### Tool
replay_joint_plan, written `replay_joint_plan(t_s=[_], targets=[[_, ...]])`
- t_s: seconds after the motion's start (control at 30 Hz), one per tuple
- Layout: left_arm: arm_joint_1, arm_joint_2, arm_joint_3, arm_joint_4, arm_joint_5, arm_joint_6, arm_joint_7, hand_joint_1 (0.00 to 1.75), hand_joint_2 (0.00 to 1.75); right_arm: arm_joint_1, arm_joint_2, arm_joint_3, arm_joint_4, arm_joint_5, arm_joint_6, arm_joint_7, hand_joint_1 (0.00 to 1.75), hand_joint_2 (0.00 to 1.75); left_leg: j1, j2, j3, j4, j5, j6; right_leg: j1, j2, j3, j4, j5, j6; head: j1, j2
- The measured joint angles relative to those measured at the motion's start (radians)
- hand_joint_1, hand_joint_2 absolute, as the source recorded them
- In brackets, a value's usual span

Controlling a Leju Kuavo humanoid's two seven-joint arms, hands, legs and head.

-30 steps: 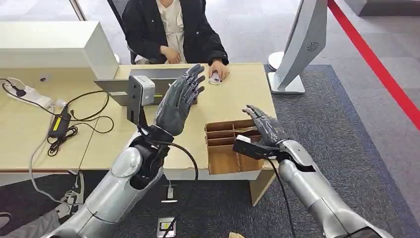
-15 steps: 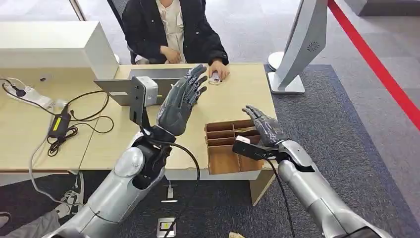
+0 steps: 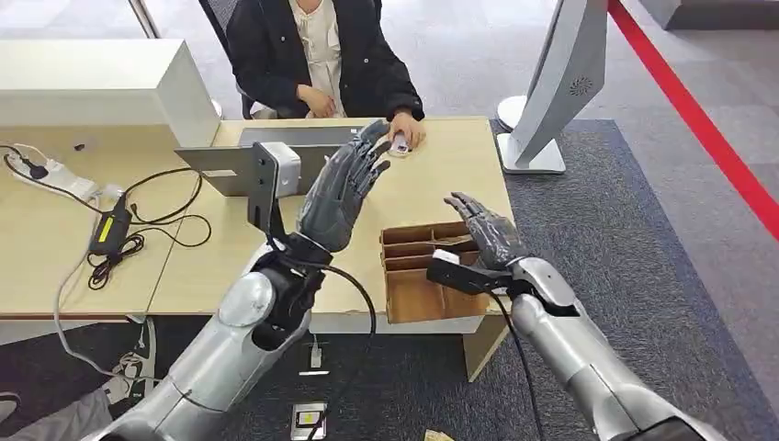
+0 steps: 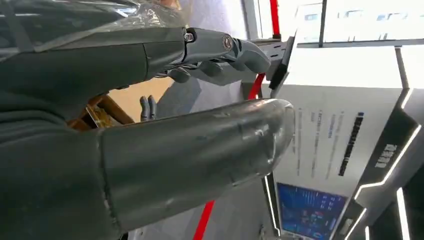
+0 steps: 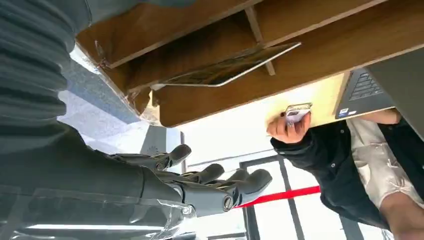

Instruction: Pass the card to the sensor for recognition and then transmit it.

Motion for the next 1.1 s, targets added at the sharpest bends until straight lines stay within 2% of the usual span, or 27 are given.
replay_joint_plan(t_s=[0.17, 0.2, 0.23, 0.3, 0.8, 1.1], targets=[[0.0, -0.005, 0.0, 0.003, -0.009, -0.003, -0.003, 0.0, 0.0, -0.001, 0.008, 0.0, -0.002, 0.003, 0.008, 0.01, 0.0, 1.75, 0.0, 0.0, 0.0, 0.0, 0.0, 0.0, 0.0, 0.0, 0.0, 0.0, 0.0, 0.0, 0.0, 0.0], [0.0, -0.005, 0.0, 0.005, -0.009, -0.003, -0.003, 0.0, 0.0, -0.001, 0.009, 0.0, -0.004, 0.003, 0.011, 0.011, 0.86, 1.75, 0.0, 0.0, 0.0, 0.0, 0.0, 0.0, 0.0, 0.0, 0.0, 0.0, 0.0, 0.0, 0.0, 0.0], [0.0, -0.005, 0.0, 0.006, -0.009, -0.006, -0.003, 0.0, 0.0, -0.001, 0.01, 0.0, -0.005, 0.003, 0.013, 0.011, 1.61, 1.75, 0.0, 0.0, 0.0, 0.0, 0.0, 0.0, 0.0, 0.0, 0.0, 0.0, 0.0, 0.0, 0.0, 0.0], [0.0, -0.005, 0.0, 0.008, -0.013, -0.01, -0.003, 0.0, 0.0, -0.002, 0.011, 0.0, -0.005, 0.003, 0.018, 0.015, 1.75, 1.75, 0.0, 0.0, 0.0, 0.0, 0.0, 0.0, 0.0, 0.0, 0.0, 0.0, 0.0, 0.0, 0.0, 0.0], [0.003, -0.005, 0.011, 0.008, -0.038, -0.034, 0.014, 0.0, 0.0, -0.007, 0.016, 0.002, -0.015, -0.008, 0.068, 0.033, 1.75, 1.75, 0.0, 0.0, 0.0, 0.0, 0.0, 0.0, 0.0, 0.0, 0.0, 0.0, 0.0, 0.0, 0.0, 0.0], [0.007, -0.005, 0.016, 0.006, -0.044, -0.039, 0.026, 0.0, 0.0, -0.007, 0.016, 0.004, -0.023, -0.015, 0.064, 0.047, 1.75, 1.75, 0.0, 0.0, 0.0, 0.0, 0.0, 0.0, 0.0, 0.0, 0.0, 0.0, 0.0, 0.0, 0.0, 0.0]])
